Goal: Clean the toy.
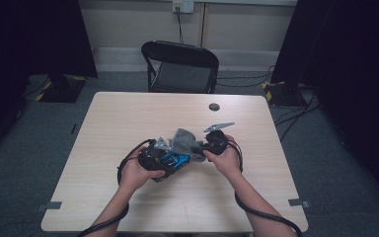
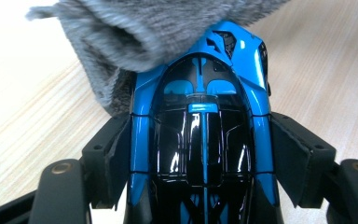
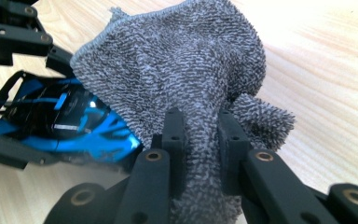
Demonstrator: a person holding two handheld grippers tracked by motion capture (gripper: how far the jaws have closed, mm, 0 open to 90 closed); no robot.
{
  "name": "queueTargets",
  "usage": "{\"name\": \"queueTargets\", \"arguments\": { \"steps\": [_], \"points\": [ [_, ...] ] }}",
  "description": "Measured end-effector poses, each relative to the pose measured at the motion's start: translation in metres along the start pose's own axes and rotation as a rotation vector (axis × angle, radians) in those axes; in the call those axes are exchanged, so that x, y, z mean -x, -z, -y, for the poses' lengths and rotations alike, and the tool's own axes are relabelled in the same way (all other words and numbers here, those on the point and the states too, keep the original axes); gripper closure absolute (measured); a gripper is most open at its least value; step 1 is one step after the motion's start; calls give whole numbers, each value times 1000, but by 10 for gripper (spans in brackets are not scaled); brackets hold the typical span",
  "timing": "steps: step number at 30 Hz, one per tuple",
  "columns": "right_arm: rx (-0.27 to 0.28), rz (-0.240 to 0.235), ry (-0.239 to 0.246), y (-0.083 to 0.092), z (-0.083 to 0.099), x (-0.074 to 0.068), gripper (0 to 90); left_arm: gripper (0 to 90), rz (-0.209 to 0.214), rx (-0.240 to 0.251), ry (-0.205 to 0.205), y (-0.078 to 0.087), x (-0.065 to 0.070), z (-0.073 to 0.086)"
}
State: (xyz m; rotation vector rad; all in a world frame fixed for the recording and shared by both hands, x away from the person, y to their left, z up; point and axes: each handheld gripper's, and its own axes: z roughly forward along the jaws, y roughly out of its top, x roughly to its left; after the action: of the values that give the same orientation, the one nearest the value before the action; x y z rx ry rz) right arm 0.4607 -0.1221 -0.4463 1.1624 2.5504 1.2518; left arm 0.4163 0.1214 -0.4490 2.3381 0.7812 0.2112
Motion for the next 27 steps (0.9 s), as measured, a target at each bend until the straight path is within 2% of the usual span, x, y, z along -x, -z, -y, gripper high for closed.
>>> {"name": "queueTargets", "arguments": {
  "steps": [9,27],
  "points": [
    [-29,-45,24,4,9,-2,772,282,-25,3,18,2,-5,3],
    [-81,-124,60,9,31,-10,771,283,-63,26,87,10,-25,14]
  ]
}}
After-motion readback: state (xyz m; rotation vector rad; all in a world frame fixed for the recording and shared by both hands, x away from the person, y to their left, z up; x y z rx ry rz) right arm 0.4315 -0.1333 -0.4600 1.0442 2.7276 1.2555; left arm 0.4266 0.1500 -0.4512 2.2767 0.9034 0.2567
